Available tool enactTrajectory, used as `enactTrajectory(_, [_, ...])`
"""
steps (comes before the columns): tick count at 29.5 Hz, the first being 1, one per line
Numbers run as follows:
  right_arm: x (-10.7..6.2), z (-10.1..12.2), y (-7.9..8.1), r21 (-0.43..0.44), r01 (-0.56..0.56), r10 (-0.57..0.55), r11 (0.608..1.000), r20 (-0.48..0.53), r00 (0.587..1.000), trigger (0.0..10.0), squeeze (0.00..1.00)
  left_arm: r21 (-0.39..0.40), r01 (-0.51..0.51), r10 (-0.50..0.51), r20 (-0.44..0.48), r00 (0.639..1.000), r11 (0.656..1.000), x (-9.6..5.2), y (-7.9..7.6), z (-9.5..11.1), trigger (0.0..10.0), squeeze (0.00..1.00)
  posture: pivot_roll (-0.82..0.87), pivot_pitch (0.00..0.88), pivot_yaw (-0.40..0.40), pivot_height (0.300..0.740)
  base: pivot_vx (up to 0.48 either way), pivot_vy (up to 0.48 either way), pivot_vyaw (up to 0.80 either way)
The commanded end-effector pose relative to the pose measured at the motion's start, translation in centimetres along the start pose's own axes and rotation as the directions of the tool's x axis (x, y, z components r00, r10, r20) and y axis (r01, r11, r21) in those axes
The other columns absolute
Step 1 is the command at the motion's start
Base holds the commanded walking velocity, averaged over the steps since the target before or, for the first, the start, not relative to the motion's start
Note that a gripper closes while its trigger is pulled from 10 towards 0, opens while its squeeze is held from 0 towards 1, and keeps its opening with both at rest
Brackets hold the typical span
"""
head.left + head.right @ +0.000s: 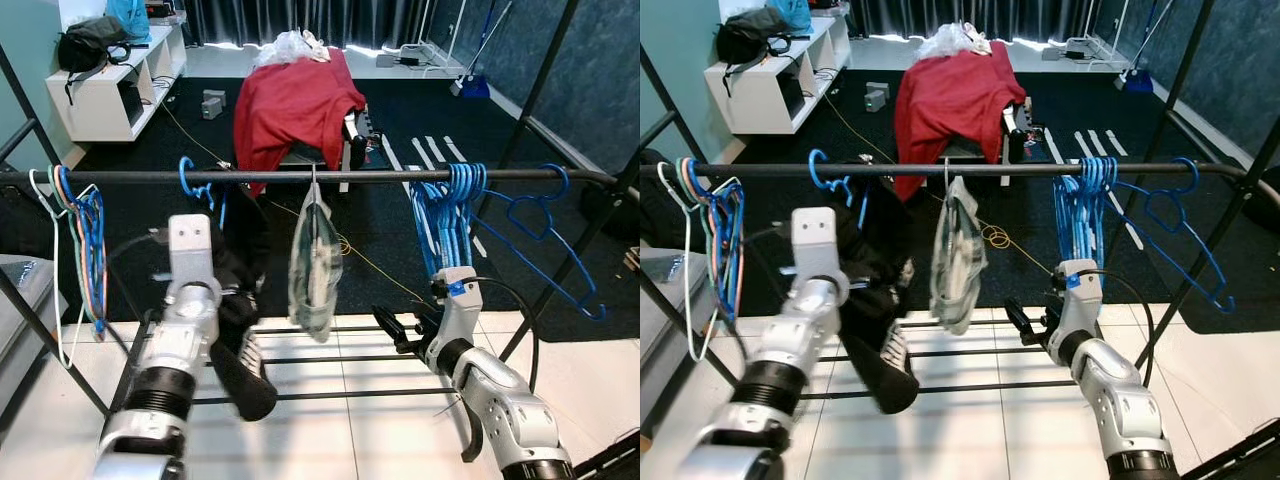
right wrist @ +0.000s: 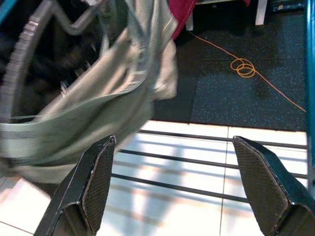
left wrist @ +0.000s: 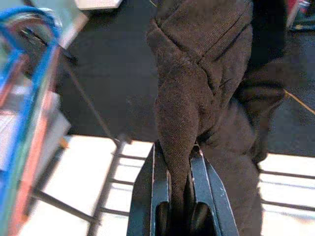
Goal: Hang hanger
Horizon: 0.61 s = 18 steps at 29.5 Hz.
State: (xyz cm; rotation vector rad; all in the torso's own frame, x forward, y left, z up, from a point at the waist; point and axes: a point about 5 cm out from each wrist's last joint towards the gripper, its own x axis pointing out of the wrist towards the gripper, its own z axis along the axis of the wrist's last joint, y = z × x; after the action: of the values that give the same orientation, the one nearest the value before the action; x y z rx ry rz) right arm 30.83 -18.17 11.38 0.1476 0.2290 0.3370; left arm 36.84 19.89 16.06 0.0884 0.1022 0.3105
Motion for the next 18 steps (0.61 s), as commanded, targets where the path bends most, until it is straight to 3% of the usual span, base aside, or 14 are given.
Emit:
enactTrajectory(1, [0.0,-0.1,-0.1,0.011,0.004,-0.004,1.000,0.002,1.000,10.0,0.00,0.003,-0.012,0.012,0.130,0.991,1.000,-0.1,0.7,2.3,0.0,0.00,-0.09,0.068,0.008,0.740,0.000,0.000,0.00])
enactTrajectory(2, [0.0,-0.1,-0.1,0.011,0.004,-0.004,1.000,0.002,1.000,10.0,0.00,0.005,-0.020,0.019,0.172,0.985,1.000,-0.2,1.8,3.0,0.0,0.00,-0.09,0.070,0.010,0.740,0.000,0.000,0.00])
enactTrajectory(3, [0.0,-0.2,-0.1,0.013,0.004,-0.004,1.000,0.002,1.000,10.0,0.00,-0.017,-0.040,0.043,0.234,0.971,0.999,-0.7,4.1,3.9,0.0,0.00,-0.08,0.070,0.008,0.740,0.000,0.000,0.00])
enactTrajectory(4, [0.0,-0.2,-0.1,0.013,0.004,-0.004,1.000,0.002,1.000,10.0,0.00,-0.017,-0.040,0.043,0.234,0.971,0.999,-0.7,4.1,3.9,0.0,0.00,-0.08,0.070,0.008,0.740,0.000,0.000,0.00])
enactTrajectory(7, [0.0,-0.2,-0.1,0.017,0.001,-0.001,1.000,0.000,1.000,10.0,0.00,-0.001,-0.030,0.029,0.261,0.965,1.000,-1.3,6.0,3.6,0.0,0.00,-0.06,0.075,-0.001,0.740,0.000,0.000,0.00])
enactTrajectory(12, [0.2,-0.2,-0.1,0.020,-0.011,0.011,1.000,-0.008,1.000,10.0,0.00,0.023,0.035,-0.040,0.255,0.966,0.999,-2.5,6.9,1.4,0.0,0.00,-0.06,0.075,-0.006,0.740,0.000,0.000,0.00])
enactTrajectory(13, [0.1,-0.2,-0.1,0.020,-0.013,0.013,1.000,-0.010,1.000,10.0,0.00,0.027,0.069,-0.074,0.244,0.967,0.997,-3.1,6.6,0.6,0.0,0.00,-0.06,0.073,-0.007,0.740,0.000,0.000,0.00])
enactTrajectory(14, [0.1,-0.3,-0.1,0.020,-0.014,0.014,1.000,-0.012,1.000,10.0,0.00,0.034,0.108,-0.113,0.230,0.967,0.994,-3.8,6.2,-0.3,0.8,0.00,-0.06,0.072,-0.006,0.740,0.000,0.000,0.00])
enactTrajectory(16, [0.1,-0.3,-0.2,0.020,-0.014,0.014,1.000,-0.013,1.000,10.0,0.00,0.036,0.132,-0.137,0.221,0.966,0.991,-4.3,5.9,-0.8,0.8,0.00,-0.06,0.072,-0.006,0.740,0.000,0.000,0.00])
enactTrajectory(17, [0.1,-0.3,-0.2,0.020,-0.015,0.015,1.000,-0.015,1.000,10.0,0.00,0.074,0.153,-0.166,0.207,0.964,0.985,-4.9,5.6,-1.5,8.8,0.00,-0.06,0.070,-0.009,0.740,-0.480,0.000,0.00])
enactTrajectory(18, [0.0,-0.3,-0.2,0.020,-0.016,0.016,1.000,-0.016,1.000,10.0,0.00,0.103,0.165,-0.183,0.198,0.963,0.981,-5.4,5.5,-1.9,8.8,0.00,-0.06,0.070,-0.009,0.740,-0.480,0.000,0.00])
